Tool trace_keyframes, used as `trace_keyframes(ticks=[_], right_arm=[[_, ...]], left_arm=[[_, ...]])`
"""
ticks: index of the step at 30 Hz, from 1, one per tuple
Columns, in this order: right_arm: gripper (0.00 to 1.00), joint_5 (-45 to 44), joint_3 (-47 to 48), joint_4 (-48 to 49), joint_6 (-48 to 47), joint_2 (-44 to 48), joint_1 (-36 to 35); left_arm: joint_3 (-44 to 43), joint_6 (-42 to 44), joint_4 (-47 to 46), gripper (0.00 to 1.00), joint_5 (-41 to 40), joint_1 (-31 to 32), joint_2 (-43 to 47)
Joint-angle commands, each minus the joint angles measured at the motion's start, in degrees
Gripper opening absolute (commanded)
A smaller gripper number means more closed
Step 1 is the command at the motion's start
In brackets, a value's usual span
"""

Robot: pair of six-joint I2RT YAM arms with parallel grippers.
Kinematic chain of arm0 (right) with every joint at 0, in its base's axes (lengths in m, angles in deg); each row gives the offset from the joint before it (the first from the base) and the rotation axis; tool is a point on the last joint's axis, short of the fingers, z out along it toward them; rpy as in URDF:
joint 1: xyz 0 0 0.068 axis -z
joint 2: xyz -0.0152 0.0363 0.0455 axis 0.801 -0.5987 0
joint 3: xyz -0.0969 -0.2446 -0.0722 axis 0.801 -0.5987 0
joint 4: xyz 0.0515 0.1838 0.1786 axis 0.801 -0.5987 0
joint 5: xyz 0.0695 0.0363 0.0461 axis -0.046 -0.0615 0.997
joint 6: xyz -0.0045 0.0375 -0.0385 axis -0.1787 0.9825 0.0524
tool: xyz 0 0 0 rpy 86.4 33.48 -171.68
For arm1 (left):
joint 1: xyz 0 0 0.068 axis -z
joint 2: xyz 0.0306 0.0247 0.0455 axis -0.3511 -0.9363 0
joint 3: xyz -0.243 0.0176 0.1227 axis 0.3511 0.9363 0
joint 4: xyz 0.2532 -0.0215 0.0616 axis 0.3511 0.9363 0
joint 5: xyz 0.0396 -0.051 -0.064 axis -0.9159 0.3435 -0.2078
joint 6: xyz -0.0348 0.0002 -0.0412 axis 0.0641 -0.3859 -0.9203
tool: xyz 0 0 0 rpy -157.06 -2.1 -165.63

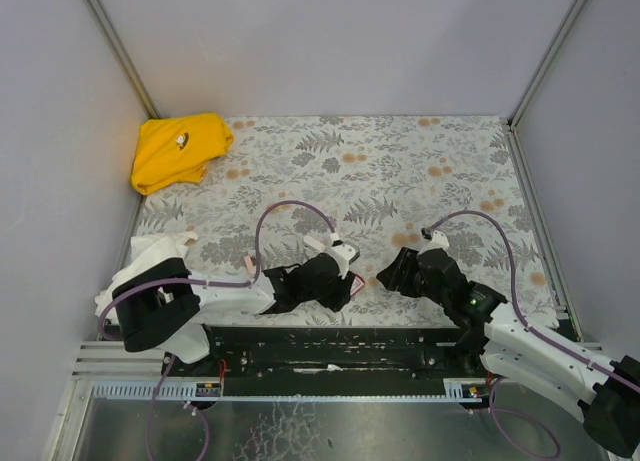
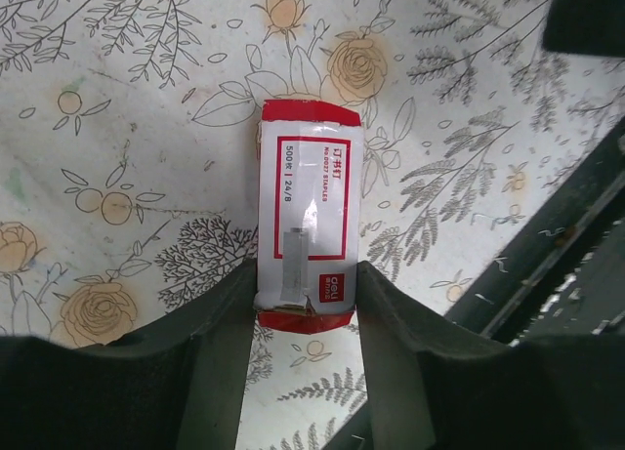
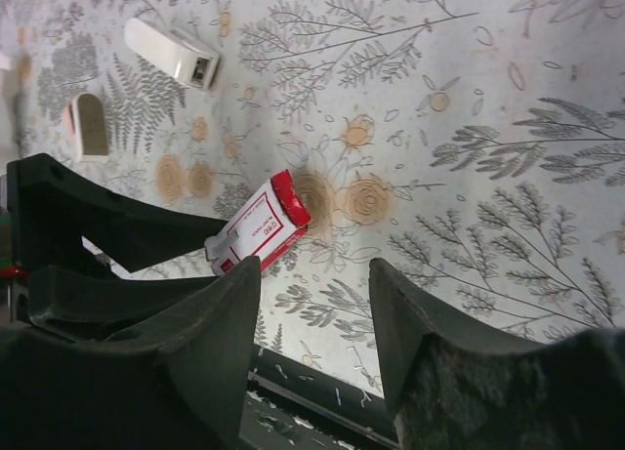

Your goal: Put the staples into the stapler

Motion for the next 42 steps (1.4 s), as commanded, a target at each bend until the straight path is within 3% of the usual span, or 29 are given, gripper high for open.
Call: trace_keyframes(ticks=[1,11,20,25,29,42], right_arm=[[0.55,3.29,-1.31,8.35,1.68,0.34,0.03],[0.6,7.59,-4.25,18.52,4.13,4.02,0.03],[0.84,17.08,-4.36,33.85,5.69,1.21,0.0],[0.89,19.13,-3.91,40.58,6.54,0.44,-0.02],[0.89,21.18,-4.13,47.26,8.22,-0.48,-0.03],[0.7,26.04,-4.66,62.1,11.46,-3.91,-0.01]], left_arm=[[1.57,-8.31,-5.48,0.41,2.5,-1.58,3.5],[10.06,-26.83,-16.0,0.41,15.96,-10.46,14.01],[13.53,-40.63,-25.94,0.41,22.81,-12.03,22.5],[13.71,-43.98,-27.8,0.41,24.25,-12.7,26.28],[13.88,-45.99,-29.17,0.42,24.98,-12.8,28.05],[13.99,-49.98,-34.85,0.43,28.32,-12.76,27.77]])
